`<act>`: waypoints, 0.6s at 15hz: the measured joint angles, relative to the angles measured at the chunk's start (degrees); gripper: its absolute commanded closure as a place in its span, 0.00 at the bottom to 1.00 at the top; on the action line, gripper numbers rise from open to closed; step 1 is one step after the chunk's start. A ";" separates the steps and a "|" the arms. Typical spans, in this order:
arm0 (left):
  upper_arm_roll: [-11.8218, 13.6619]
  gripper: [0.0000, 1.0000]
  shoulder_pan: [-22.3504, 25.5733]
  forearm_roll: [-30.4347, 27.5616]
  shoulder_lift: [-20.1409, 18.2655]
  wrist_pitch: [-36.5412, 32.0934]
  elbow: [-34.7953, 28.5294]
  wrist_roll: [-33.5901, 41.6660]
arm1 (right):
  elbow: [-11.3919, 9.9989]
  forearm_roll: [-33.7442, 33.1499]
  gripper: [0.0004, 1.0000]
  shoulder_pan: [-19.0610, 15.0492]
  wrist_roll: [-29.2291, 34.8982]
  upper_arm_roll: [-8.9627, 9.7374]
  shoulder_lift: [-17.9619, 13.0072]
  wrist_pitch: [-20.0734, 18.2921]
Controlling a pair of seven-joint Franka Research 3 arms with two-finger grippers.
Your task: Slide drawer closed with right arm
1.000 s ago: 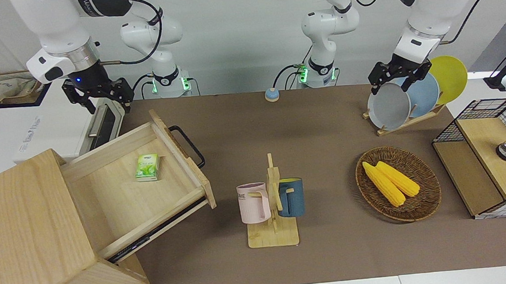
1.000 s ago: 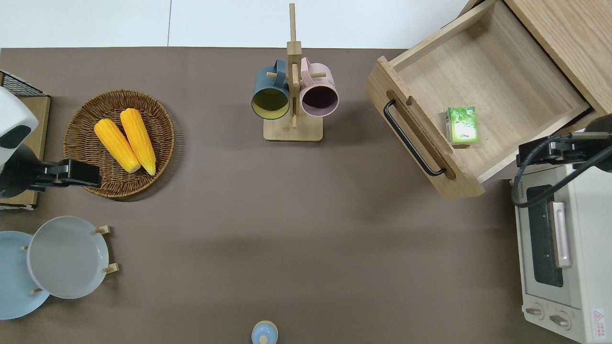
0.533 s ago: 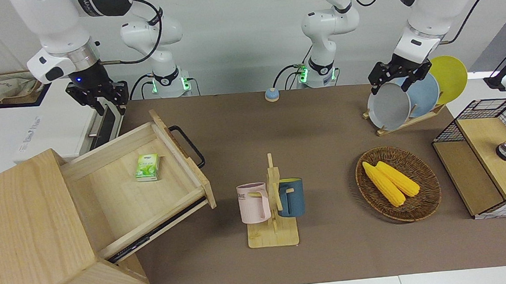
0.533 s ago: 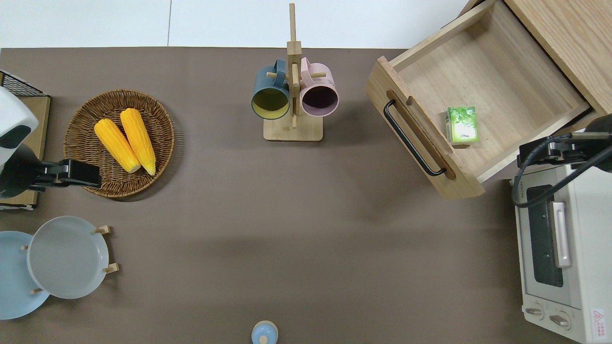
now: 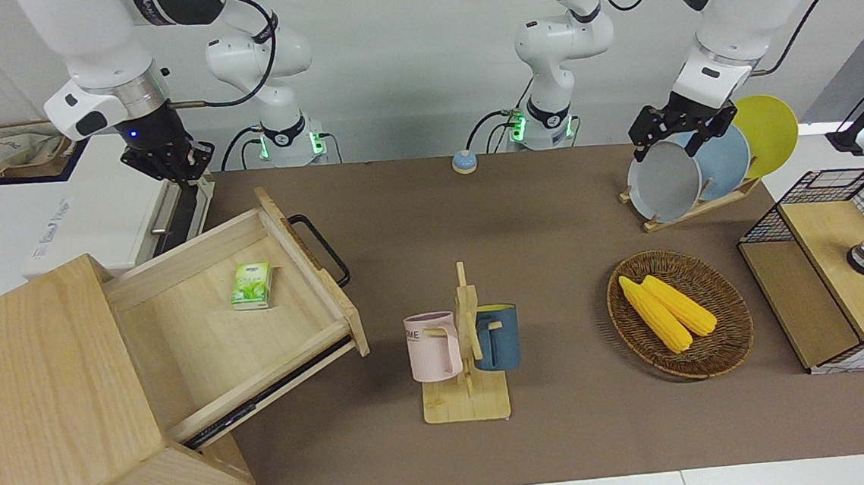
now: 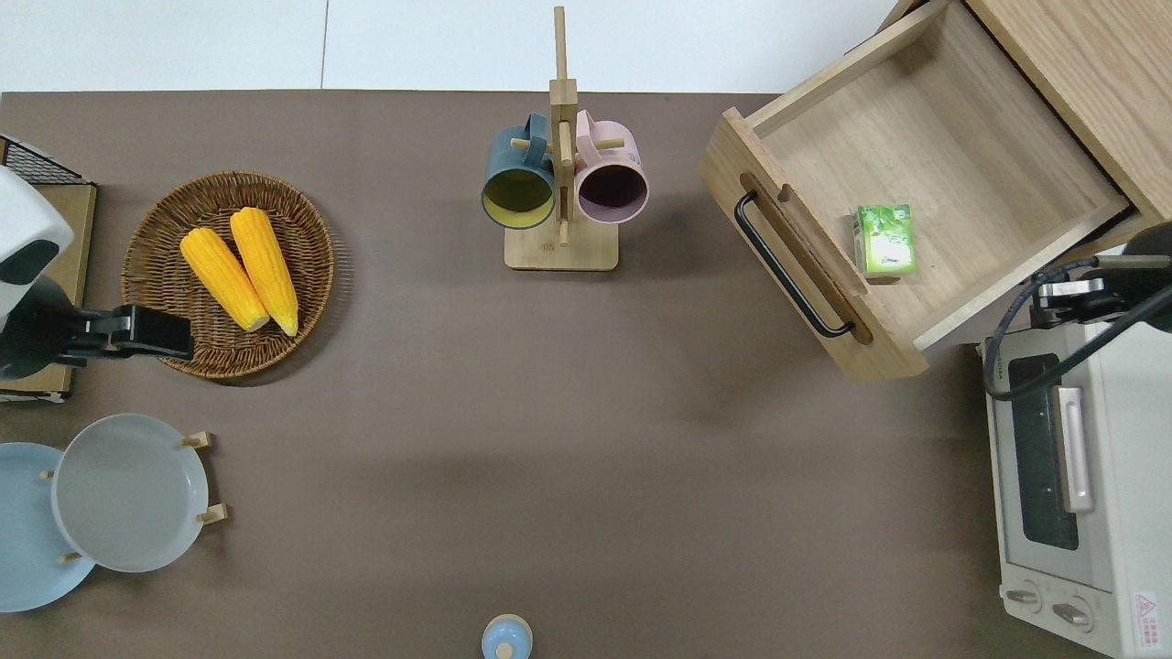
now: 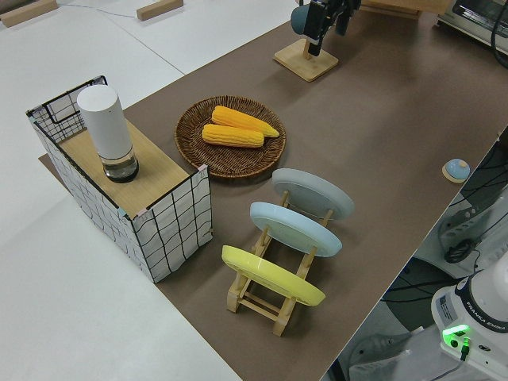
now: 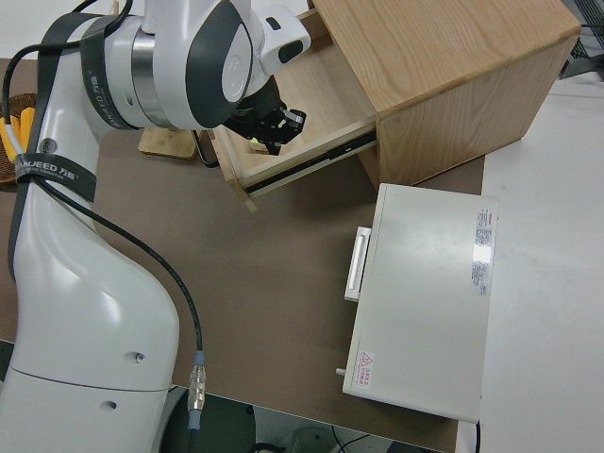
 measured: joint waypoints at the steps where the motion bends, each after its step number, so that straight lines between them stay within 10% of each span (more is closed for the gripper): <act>1: 0.00 0.00 0.00 0.00 0.00 0.00 0.00 0.00 | 0.09 0.00 1.00 0.00 0.00 0.00 0.00 0.00; 9: 0.00 0.00 0.00 0.00 0.00 0.00 0.00 0.00 | 4.89 -0.05 1.00 0.04 0.14 0.30 -0.19 -5.61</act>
